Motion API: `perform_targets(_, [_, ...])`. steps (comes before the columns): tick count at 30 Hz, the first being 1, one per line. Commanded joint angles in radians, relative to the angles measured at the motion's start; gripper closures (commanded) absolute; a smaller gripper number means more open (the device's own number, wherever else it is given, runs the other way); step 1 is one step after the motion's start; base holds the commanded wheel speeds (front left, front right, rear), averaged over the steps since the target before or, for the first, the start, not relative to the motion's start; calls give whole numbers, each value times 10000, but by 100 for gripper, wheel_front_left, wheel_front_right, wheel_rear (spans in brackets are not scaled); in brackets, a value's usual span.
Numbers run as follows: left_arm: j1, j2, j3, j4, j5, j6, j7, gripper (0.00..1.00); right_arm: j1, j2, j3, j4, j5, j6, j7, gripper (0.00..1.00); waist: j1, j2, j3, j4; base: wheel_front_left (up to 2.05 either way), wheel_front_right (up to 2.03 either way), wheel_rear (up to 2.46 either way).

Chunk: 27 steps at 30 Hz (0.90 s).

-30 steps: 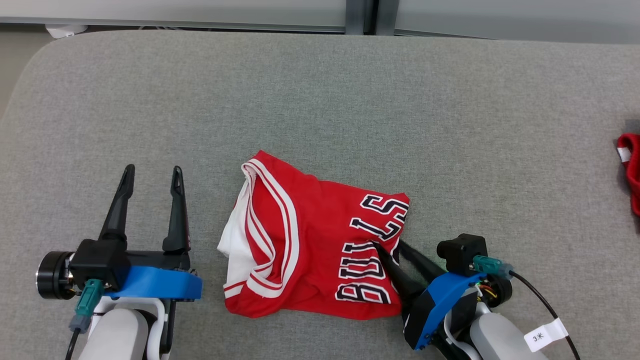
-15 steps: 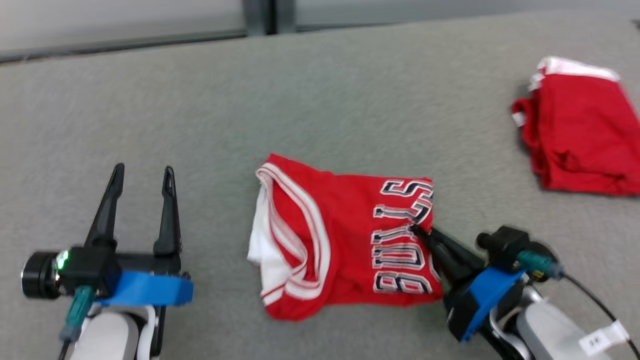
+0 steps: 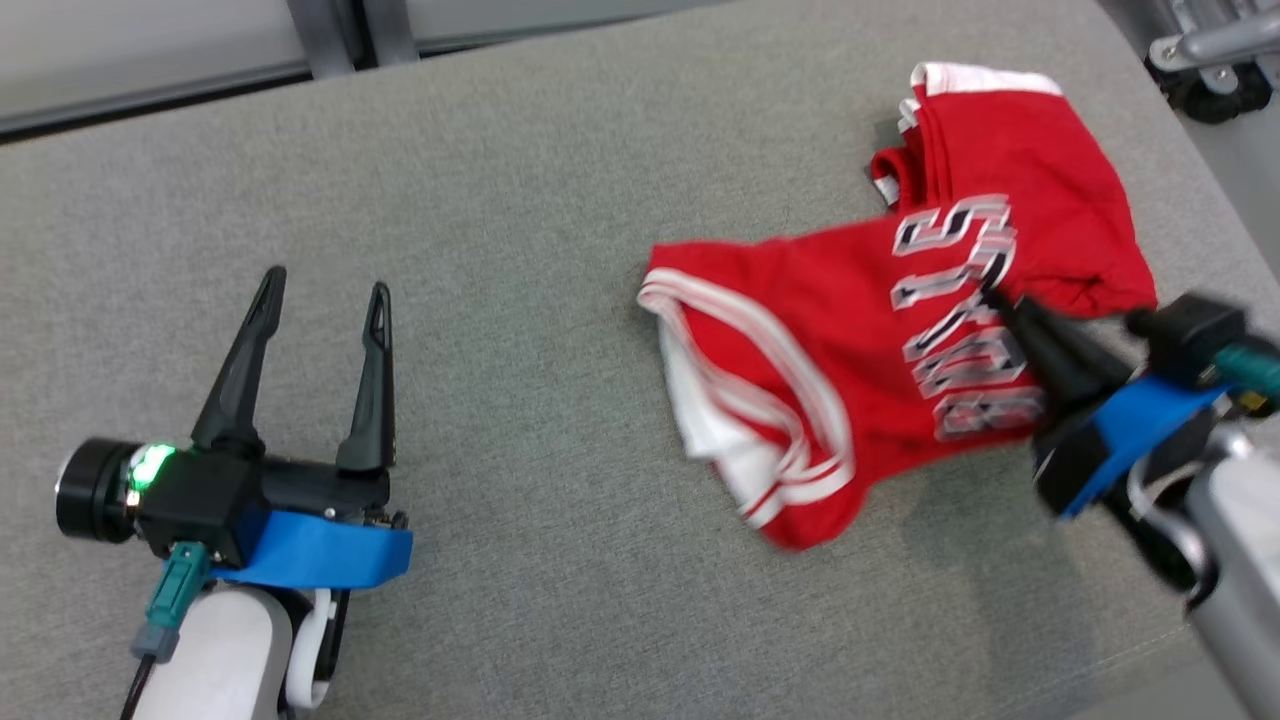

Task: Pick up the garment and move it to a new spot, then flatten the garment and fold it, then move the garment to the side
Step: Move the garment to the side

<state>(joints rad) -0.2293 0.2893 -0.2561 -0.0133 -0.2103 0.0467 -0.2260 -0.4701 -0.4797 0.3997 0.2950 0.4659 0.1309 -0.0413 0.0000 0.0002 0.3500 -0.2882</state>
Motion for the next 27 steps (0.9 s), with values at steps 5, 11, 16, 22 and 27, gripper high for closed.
perform_targets(5, [-714,166,-121,-198,184,-132,159,0,-1682,-421,-596,1035,23,-3,-328,100,0,-2,839,212,0,0,0])
perform_targets(11, [-1205,158,-282,-339,257,-227,173,0,-3032,-1045,-1846,2759,-474,-4,-561,100,0,-2,1524,261,0,0,0])
perform_targets(16, [-1608,236,-471,-475,391,-366,175,0,-3513,-1292,-2708,3543,-1183,-4,-568,100,0,-2,1955,268,0,0,0])
perform_targets(22, [-2139,265,-730,-606,619,-507,166,0,-3905,-1133,-3525,4307,-2044,-4,-601,100,0,-2,2354,381,0,0,0])
perform_targets(27, [-2455,199,-943,-606,665,-615,132,0,-3869,-802,-4241,5114,-2974,-5,-671,0,0,-2,2473,614,0,0,0])
